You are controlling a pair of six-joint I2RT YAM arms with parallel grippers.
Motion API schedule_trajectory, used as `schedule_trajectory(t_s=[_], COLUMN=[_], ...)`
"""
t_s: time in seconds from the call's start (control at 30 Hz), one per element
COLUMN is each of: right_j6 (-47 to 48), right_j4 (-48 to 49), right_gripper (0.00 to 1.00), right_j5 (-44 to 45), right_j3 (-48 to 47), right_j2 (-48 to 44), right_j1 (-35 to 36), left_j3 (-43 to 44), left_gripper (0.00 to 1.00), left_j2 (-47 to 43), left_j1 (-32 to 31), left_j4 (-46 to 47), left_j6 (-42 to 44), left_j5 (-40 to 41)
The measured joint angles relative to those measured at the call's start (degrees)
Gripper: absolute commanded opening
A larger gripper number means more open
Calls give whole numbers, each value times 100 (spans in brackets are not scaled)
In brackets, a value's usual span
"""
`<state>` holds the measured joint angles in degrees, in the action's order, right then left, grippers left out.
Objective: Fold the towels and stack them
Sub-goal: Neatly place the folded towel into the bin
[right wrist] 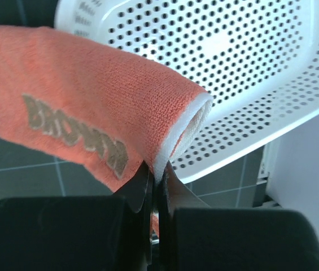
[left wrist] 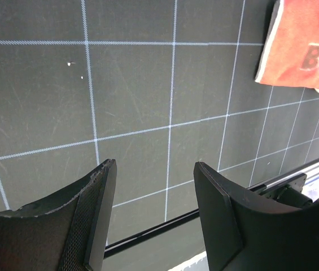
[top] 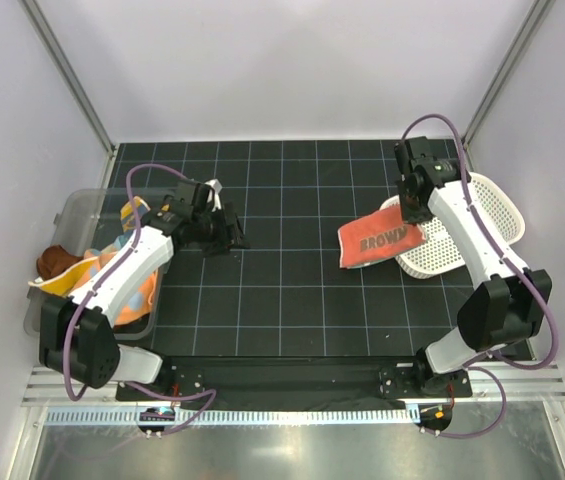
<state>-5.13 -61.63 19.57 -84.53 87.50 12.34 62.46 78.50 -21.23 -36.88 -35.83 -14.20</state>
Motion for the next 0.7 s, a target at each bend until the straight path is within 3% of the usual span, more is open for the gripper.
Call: schedule_trajectory(t_s=[0.7], right_j6=[1012], right_j4=[-92], right_gripper=[1], right_j5=[225], right_j3=[-785], right_j2=[1314], right_j1=[-1519], left_j3=[321], left_gripper=[61], left_j2=[341], left_j1=[0], left_j4=[-28], left_j6=[28], left_j5=[-144])
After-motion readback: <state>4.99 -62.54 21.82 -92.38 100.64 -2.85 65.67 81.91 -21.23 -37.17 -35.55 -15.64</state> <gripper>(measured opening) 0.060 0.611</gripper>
